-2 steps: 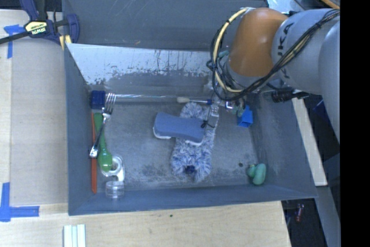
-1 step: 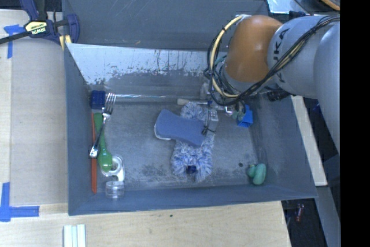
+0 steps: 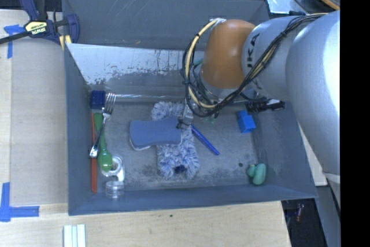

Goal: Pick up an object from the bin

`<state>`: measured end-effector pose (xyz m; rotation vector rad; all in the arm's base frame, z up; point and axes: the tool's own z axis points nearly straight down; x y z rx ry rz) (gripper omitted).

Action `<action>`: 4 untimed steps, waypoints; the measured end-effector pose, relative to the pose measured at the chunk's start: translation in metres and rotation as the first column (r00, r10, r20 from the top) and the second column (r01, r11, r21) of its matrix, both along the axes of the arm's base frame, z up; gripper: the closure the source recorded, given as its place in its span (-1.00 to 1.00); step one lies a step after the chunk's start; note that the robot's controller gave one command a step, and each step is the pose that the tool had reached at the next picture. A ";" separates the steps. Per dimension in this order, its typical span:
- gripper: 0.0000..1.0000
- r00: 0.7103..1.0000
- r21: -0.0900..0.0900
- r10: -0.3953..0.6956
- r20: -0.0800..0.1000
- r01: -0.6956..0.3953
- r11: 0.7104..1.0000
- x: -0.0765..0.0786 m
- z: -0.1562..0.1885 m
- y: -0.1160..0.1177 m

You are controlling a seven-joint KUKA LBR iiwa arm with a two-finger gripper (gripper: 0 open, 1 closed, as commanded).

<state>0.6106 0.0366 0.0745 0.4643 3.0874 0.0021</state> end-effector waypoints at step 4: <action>1.00 1.000 -0.001 0.003 0.001 -0.003 1.000 -0.001 0.066 -0.001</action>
Offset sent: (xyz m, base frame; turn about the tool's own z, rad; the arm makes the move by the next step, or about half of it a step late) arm 0.0000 -0.0001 0.0656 -0.0003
